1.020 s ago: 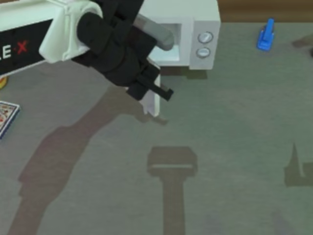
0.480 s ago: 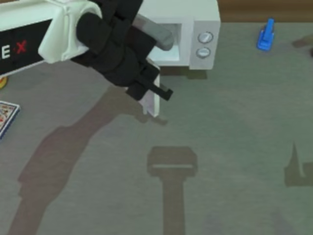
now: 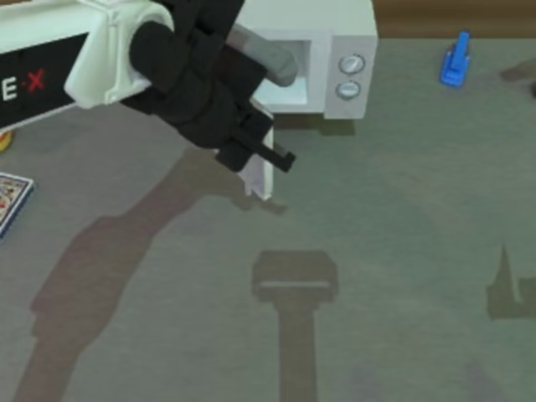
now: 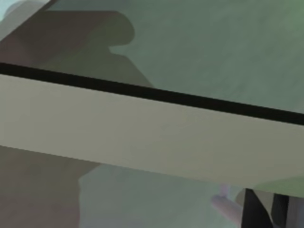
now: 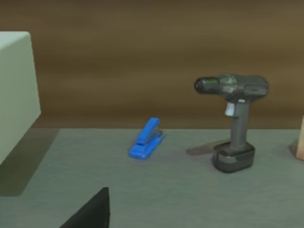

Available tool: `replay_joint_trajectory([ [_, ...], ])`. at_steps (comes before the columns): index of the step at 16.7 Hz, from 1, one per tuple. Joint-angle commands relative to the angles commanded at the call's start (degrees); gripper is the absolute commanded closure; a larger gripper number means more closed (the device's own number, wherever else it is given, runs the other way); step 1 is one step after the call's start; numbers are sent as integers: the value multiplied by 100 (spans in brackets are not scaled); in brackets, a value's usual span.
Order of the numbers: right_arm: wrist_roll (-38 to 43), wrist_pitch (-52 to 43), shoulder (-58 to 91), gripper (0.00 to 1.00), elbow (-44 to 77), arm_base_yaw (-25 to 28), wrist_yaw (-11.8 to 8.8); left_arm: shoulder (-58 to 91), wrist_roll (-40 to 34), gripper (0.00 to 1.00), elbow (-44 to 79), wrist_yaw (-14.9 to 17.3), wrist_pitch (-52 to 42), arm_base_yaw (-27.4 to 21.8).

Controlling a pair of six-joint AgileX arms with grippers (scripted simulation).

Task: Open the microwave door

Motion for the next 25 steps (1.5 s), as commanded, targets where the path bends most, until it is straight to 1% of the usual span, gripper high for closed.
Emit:
replay_joint_trajectory([
  [4,0,0,0,0,0,0,0,0,0,100,0,0,0,0],
  [7,0,0,0,0,0,0,0,-6,70,100,-47,75,-7,9],
  [14,0,0,0,0,0,0,0,-282,956,100,-327,528,-101,359],
  [25,0,0,0,0,0,0,0,-289,986,100,-338,543,-106,370],
])
